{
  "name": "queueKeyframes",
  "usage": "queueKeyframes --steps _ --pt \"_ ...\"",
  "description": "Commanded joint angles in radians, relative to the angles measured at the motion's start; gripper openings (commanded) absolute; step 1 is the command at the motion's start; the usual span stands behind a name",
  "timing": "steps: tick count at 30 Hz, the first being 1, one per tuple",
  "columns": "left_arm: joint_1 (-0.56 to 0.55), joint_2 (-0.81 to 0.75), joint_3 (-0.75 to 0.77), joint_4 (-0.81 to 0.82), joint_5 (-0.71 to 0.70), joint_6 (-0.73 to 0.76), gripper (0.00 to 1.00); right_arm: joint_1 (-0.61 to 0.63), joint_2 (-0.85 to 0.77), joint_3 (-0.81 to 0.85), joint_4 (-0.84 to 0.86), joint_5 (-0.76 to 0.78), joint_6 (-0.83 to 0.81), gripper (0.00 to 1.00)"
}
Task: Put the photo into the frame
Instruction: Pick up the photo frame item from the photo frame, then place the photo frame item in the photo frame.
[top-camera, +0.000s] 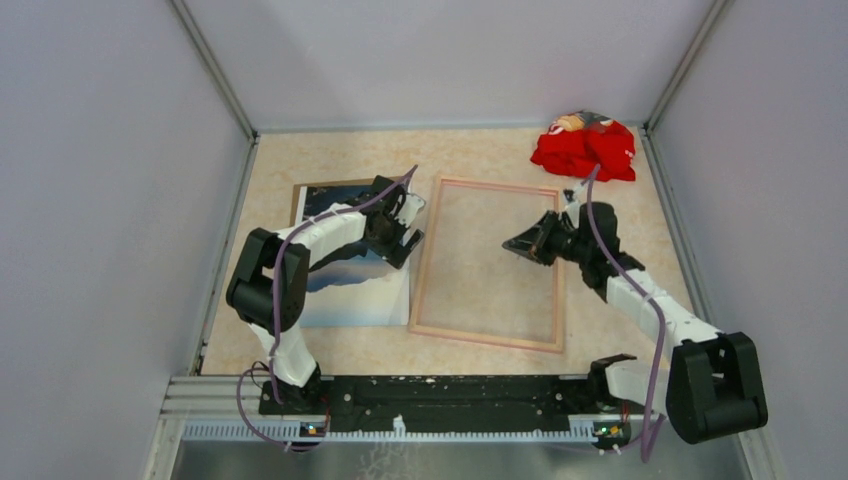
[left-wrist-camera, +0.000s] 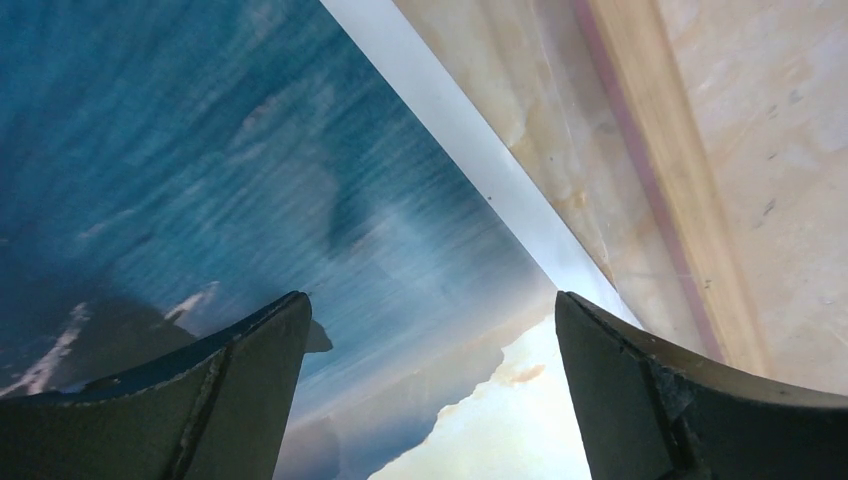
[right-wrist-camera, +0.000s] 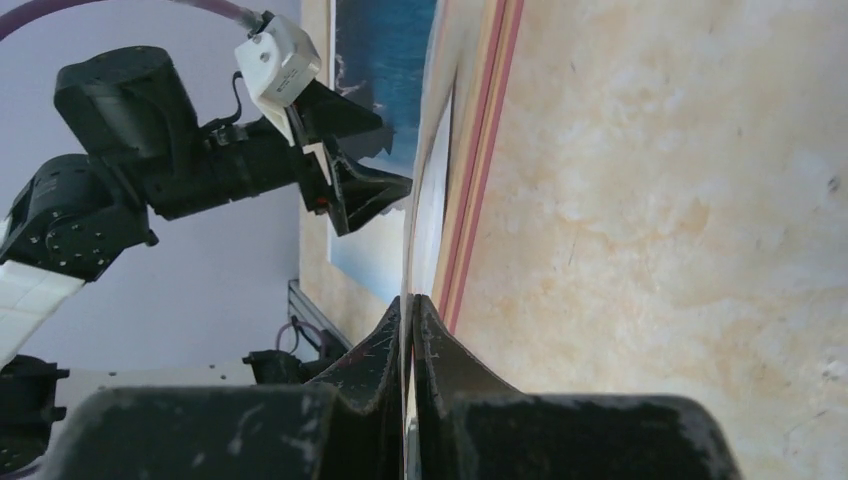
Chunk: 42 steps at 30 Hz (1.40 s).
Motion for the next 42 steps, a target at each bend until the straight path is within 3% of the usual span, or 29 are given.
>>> queueKeyframes --steps 1,21,42 --pt "0.018 -0.057 0.098 -0.051 0.014 0.007 0.98 -0.065 0.075 0.161 -0.245 -0.125 -0.222 0.00" --pt "0.020 -0.026 0.109 -0.064 0.037 0.001 0.98 -0.155 0.193 0.198 -0.292 -0.196 -0.306 0.00" --pt "0.020 -0.028 0.080 -0.049 0.041 -0.001 0.98 -0.169 0.209 0.184 -0.240 -0.048 -0.336 0.00"
